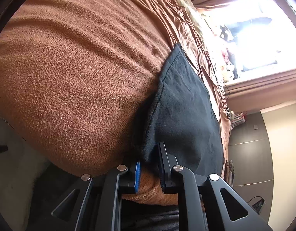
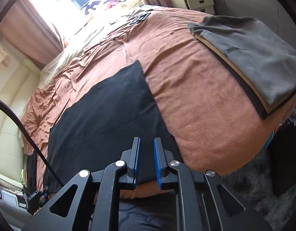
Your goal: Fold small clothes
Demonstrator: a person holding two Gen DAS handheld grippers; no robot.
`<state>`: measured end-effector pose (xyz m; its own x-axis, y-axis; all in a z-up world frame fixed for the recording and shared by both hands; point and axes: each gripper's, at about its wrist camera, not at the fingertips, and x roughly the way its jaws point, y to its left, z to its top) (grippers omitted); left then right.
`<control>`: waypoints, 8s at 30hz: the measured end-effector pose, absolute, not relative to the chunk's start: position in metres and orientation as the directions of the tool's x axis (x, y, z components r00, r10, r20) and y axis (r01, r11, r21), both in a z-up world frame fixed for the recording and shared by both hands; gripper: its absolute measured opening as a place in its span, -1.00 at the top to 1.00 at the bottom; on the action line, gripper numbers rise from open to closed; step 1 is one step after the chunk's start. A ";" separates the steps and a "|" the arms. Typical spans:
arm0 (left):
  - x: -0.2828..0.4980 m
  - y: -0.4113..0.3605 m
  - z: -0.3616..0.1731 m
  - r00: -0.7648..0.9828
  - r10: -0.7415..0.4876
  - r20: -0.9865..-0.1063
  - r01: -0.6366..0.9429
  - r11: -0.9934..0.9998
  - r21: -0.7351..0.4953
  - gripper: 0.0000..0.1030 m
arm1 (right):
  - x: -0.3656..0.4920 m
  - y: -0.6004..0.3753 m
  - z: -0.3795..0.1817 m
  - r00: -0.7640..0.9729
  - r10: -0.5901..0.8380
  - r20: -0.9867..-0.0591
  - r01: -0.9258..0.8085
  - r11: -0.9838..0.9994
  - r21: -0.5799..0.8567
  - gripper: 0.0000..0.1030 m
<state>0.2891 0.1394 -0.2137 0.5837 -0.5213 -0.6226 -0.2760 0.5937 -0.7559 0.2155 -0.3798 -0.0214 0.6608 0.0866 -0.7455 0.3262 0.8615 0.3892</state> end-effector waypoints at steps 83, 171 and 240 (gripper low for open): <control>0.278 0.142 -0.225 0.618 -0.509 -0.599 -0.349 0.505 -0.789 0.69 | 0.586 -0.122 -0.098 0.492 0.189 -0.850 -0.161 0.979 0.124 1.00; 0.406 -0.123 -0.038 0.272 -0.913 -0.304 0.269 0.375 -0.887 0.96 | 0.245 -0.309 0.005 0.632 0.235 -0.739 0.074 0.930 0.359 1.00; 0.406 -0.150 -0.163 0.173 -0.430 -0.886 0.181 0.898 -0.401 -0.08 | 0.372 -0.390 -0.067 0.576 0.376 -0.726 0.094 0.852 0.515 0.95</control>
<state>0.4056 -0.1502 -0.1632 0.1731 -0.4301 -0.8860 0.1809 0.8982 -0.4007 0.3721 -0.3903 -0.0672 0.5758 0.3755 -0.7262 0.0938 0.8521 0.5150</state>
